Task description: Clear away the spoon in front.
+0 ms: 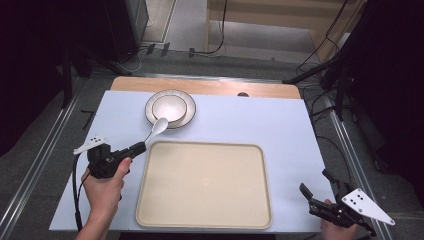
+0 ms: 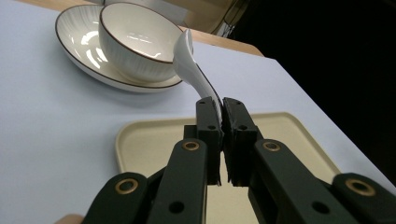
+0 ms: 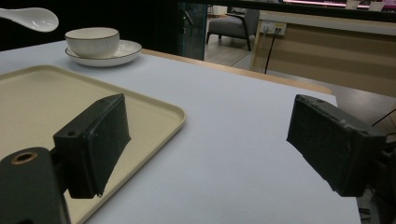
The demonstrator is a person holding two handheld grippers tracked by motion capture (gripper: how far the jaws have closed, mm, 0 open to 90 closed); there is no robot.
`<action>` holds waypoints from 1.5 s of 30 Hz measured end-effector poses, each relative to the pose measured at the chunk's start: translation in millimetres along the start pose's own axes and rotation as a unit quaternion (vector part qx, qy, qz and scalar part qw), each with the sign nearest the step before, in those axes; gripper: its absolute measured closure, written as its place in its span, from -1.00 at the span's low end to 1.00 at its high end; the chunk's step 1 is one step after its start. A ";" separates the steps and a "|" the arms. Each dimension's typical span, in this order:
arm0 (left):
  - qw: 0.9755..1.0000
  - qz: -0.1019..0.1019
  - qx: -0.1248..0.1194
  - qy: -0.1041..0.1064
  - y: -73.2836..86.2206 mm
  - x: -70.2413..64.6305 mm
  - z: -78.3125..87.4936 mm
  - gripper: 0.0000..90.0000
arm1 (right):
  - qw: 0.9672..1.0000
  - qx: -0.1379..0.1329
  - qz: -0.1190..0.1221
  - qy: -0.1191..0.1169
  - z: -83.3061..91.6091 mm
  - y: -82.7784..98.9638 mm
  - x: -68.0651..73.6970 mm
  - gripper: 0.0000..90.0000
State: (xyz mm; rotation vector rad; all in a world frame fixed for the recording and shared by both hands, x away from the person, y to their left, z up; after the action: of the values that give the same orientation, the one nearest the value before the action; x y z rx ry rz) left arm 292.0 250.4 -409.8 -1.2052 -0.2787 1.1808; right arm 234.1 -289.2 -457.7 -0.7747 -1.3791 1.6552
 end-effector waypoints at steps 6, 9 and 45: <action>1.000 0.004 -0.005 0.001 12.1 -1.2 9.0 0.94 | 1.000 0.003 -0.001 -0.002 -0.8 0.5 3.2 -0.71; 1.000 0.010 -0.003 0.000 19.4 0.3 11.5 0.94 | 1.000 0.003 0.001 -0.003 -0.8 0.5 4.0 -0.71; 0.998 0.021 0.048 -0.040 70.3 13.9 -7.8 0.93 | 1.000 0.007 0.003 -0.003 -2.6 1.7 3.8 -0.71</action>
State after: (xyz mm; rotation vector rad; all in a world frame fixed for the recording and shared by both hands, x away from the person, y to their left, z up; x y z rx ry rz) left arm 264.7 249.7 -476.5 -1.0865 -0.2552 1.2671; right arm 234.2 -284.7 -459.7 -0.7662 -1.3684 1.6714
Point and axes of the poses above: each handheld gripper's, and its own axes: z roughly backward along the jaws, y roughly out of its underside, x roughly to its left, the point moved 5 cm from there along -z, roughly forward along the jaws, and after that the axes turned 3 degrees about -z, right-handed, at the moved point
